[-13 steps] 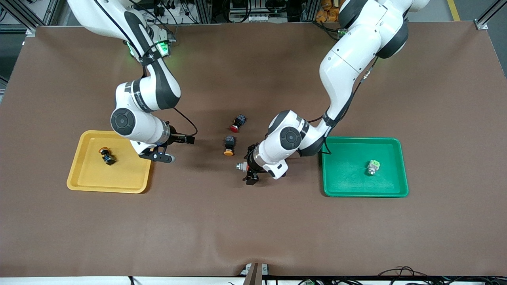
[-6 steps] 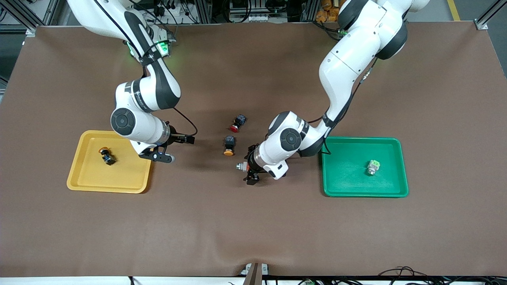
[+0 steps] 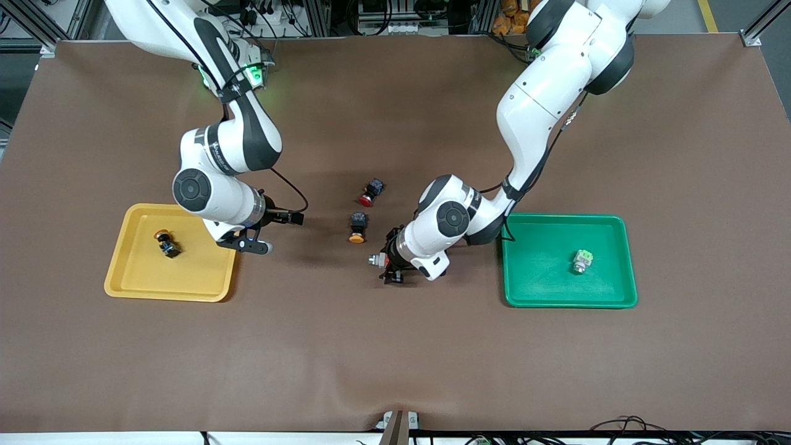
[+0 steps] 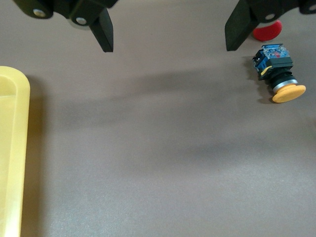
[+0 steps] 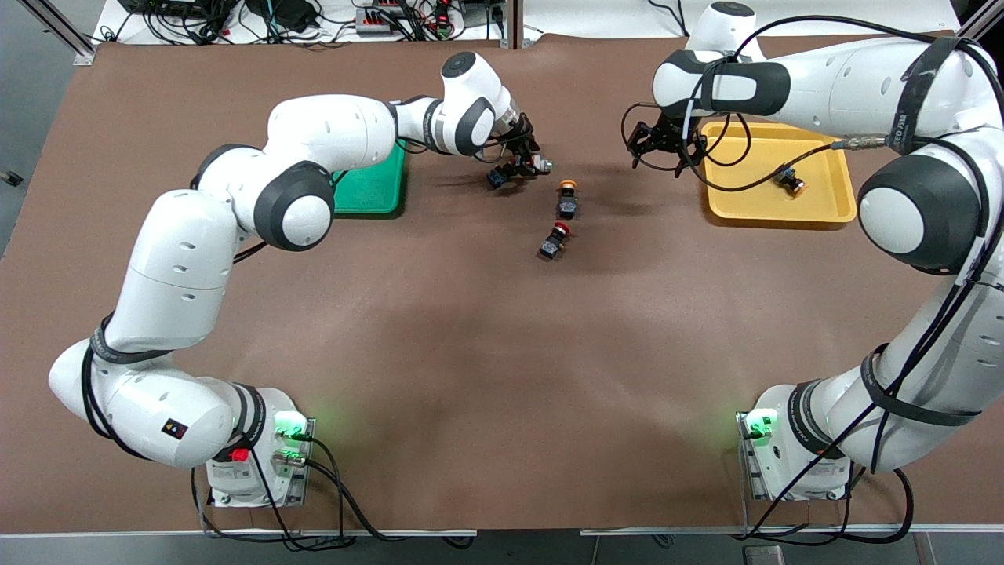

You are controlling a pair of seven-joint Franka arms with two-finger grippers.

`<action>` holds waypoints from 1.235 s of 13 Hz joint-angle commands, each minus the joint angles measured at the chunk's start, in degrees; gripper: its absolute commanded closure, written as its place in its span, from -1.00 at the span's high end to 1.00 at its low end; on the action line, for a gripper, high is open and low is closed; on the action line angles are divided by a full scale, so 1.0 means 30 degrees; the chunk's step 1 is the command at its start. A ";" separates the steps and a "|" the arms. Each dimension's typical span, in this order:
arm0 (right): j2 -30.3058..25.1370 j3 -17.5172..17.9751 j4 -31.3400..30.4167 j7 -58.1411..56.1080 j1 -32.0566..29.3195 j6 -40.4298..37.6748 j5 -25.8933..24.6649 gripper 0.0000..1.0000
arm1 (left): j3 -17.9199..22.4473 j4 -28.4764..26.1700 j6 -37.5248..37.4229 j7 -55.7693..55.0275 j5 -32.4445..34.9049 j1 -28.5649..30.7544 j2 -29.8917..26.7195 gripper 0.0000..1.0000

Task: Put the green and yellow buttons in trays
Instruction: 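Grasp the white orange-labelled button with the left gripper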

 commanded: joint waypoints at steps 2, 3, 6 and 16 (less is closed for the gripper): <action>-0.0158 -0.0149 -0.0298 0.0234 0.0207 0.0201 0.0221 1.00 | 0.0217 0.0339 0.0488 -0.0515 -0.0050 -0.0322 -0.0542 -1.00; -0.0158 -0.0149 -0.0298 0.0234 0.0207 0.0172 0.0221 1.00 | 0.0246 0.0281 -0.0005 -0.0516 0.0184 -0.0352 -0.1242 -1.00; -0.0158 -0.0119 -0.0269 0.0264 0.0353 0.0288 0.0221 1.00 | 0.0188 0.0222 -0.3954 -0.0457 0.0975 0.0114 -0.3292 -1.00; 0.3234 -0.0119 0.3209 0.5993 0.3805 0.3541 0.0221 1.00 | -0.2503 -0.0335 -1.1280 0.6504 0.1153 0.7110 -0.7486 -1.00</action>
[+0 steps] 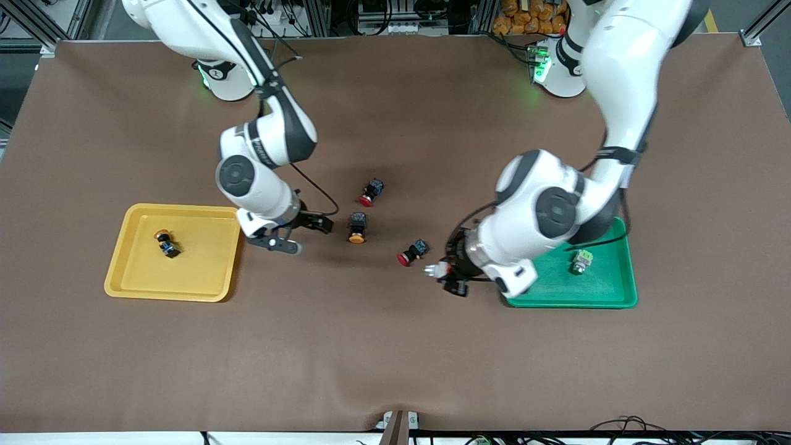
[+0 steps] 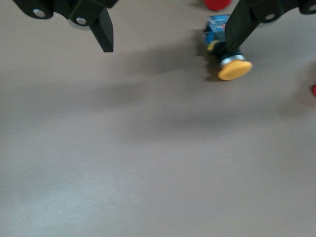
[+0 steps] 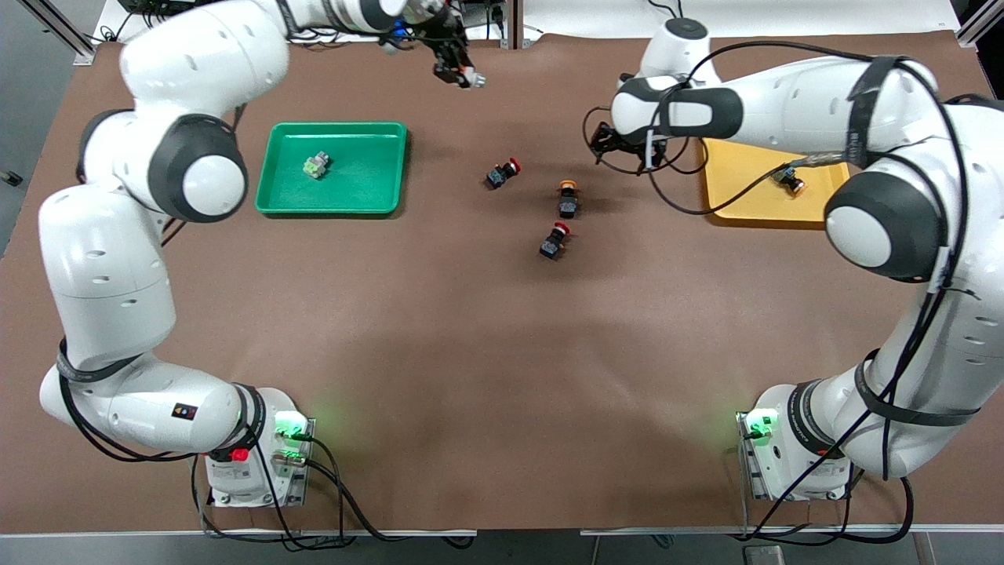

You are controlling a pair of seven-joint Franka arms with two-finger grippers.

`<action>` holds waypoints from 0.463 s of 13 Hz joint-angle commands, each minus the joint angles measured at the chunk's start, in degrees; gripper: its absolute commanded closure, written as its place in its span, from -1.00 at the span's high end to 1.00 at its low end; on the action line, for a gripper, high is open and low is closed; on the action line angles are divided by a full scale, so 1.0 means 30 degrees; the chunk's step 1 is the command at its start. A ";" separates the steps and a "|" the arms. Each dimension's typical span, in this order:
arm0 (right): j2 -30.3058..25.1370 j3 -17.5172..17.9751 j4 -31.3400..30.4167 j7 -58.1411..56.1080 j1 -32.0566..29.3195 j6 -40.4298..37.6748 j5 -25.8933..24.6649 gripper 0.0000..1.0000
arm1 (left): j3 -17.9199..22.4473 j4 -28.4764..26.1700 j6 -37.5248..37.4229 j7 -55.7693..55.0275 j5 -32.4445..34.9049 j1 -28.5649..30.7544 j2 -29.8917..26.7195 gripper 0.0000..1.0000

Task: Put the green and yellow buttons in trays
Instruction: 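Lower the white button into the green tray while the right gripper grasps yellow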

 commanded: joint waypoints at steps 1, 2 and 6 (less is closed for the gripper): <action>0.2222 -0.0196 0.2680 0.2884 0.1396 -0.0110 -0.0002 1.00 | -0.1201 -0.0870 -0.2535 0.2879 0.0133 0.2355 -0.1464 -1.00; 0.2634 -0.0225 0.2861 0.3096 0.1631 -0.0023 -0.0062 1.00 | -0.1201 -0.0957 -0.3880 0.4544 0.0133 0.2971 -0.1700 -1.00; 0.4303 -0.0196 0.2775 0.3447 0.2452 0.2488 -0.0033 1.00 | -0.1201 -0.2801 -0.4685 0.9384 0.0338 0.5695 -0.2435 -1.00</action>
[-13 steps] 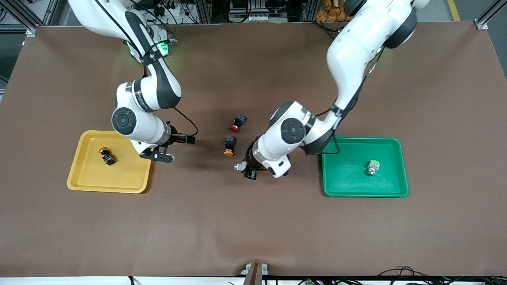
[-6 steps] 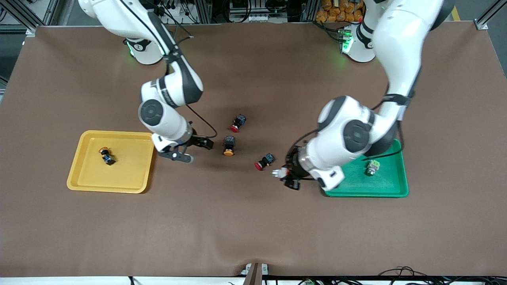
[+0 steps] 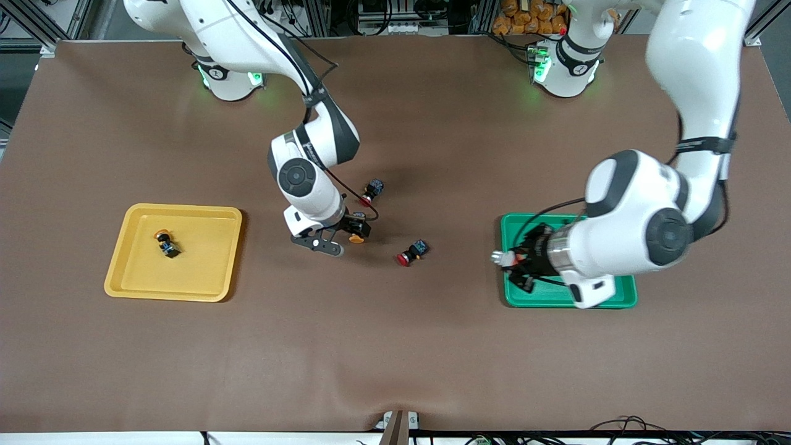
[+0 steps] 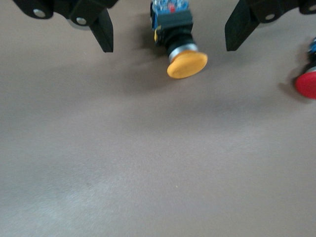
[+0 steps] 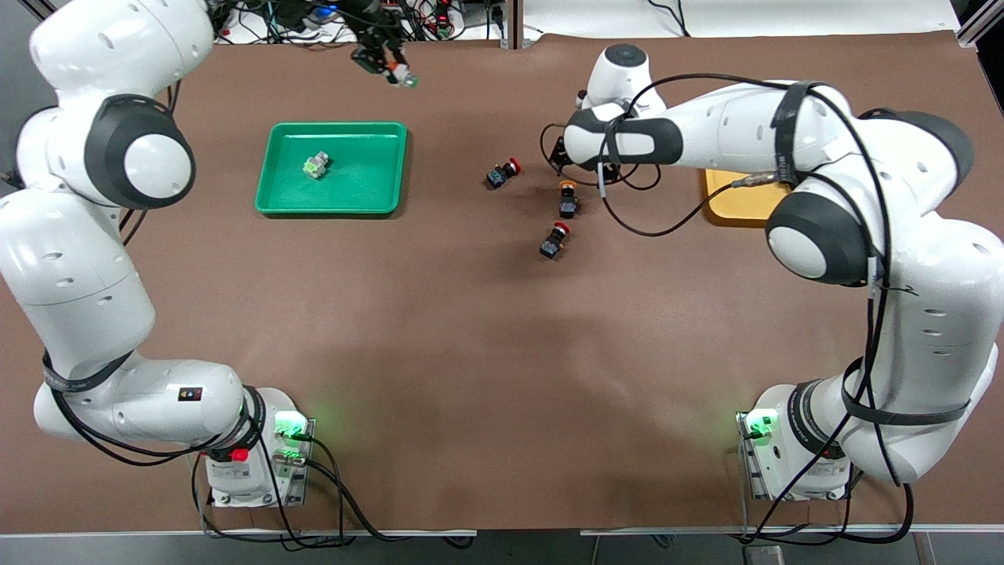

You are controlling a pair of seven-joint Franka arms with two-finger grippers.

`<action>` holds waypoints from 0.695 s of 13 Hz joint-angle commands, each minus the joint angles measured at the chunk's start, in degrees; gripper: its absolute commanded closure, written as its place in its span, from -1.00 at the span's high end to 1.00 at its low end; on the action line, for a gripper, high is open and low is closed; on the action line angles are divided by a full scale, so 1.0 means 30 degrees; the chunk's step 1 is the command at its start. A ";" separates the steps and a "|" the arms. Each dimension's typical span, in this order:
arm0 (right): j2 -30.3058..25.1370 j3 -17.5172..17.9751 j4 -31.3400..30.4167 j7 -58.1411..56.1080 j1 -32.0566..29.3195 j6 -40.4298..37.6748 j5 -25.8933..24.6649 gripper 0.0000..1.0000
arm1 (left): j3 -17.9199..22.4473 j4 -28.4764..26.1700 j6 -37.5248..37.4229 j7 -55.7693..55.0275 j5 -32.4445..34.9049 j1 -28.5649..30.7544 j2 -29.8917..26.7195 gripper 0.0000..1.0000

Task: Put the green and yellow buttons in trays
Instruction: 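Lower the white button into the green tray while the right gripper grasps yellow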

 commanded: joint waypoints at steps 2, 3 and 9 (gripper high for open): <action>0.1652 -0.0259 0.0473 0.1762 0.1217 0.1929 -0.0137 0.57 | -0.0195 -0.2171 0.0209 0.3304 0.0375 0.1967 -0.0553 -1.00; 0.1596 -0.0259 0.0386 0.1706 0.1249 0.1843 -0.0138 0.21 | -0.0194 -0.2840 0.0791 0.3950 0.0695 0.2435 -0.0552 -1.00; 0.0341 -0.0957 0.0385 0.0426 0.0957 -0.1308 -0.0168 -1.00 | -0.0253 -0.5743 0.3487 0.5154 0.0844 0.3436 -0.0493 -1.00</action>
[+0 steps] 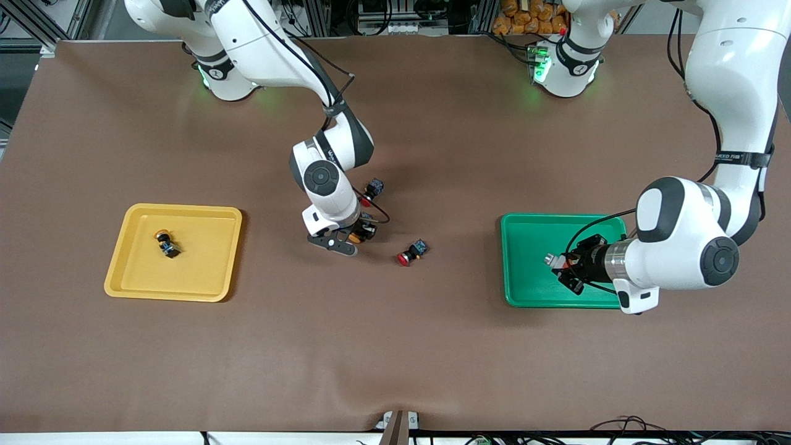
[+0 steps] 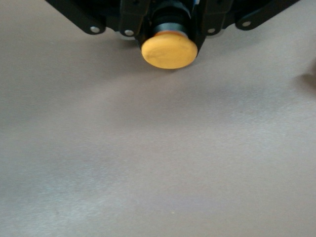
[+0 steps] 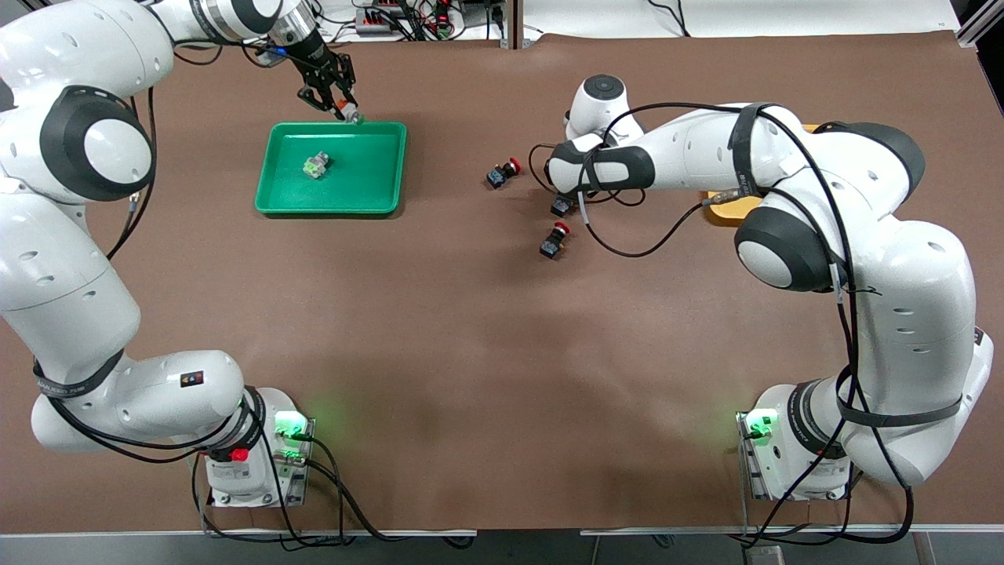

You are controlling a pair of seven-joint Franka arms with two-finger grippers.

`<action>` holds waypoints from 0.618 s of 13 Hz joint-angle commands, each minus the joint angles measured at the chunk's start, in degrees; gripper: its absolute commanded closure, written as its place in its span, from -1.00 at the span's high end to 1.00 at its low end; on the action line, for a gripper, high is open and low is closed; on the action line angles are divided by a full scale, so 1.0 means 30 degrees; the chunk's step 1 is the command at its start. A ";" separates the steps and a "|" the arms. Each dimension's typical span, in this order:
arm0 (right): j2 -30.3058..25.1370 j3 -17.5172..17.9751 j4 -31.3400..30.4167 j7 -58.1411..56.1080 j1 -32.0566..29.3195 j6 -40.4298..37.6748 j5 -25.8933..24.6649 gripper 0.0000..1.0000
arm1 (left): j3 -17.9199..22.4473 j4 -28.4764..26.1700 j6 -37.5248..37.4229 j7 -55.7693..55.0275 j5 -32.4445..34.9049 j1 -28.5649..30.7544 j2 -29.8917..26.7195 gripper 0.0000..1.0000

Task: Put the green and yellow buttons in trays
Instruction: 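Lower the white button into the green tray while the right gripper grasps yellow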

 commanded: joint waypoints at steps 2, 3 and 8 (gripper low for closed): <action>-0.2239 -0.1831 -0.0114 -0.2625 -0.0147 -0.4886 -0.0134 -1.00 | -0.0254 -0.2287 0.1994 0.1152 0.0334 0.0269 -0.0458 -1.00; -0.2766 -0.2448 -0.0172 -0.2952 -0.0147 -0.6147 -0.0163 -1.00 | -0.0225 -0.2524 0.2492 0.1358 0.0334 0.0269 -0.0197 -1.00; -0.4441 -0.4795 -0.2455 -0.7427 -0.0468 -0.7068 -0.1628 -1.00 | -0.0079 -0.2556 0.2847 0.2063 0.0774 0.0591 0.0477 -1.00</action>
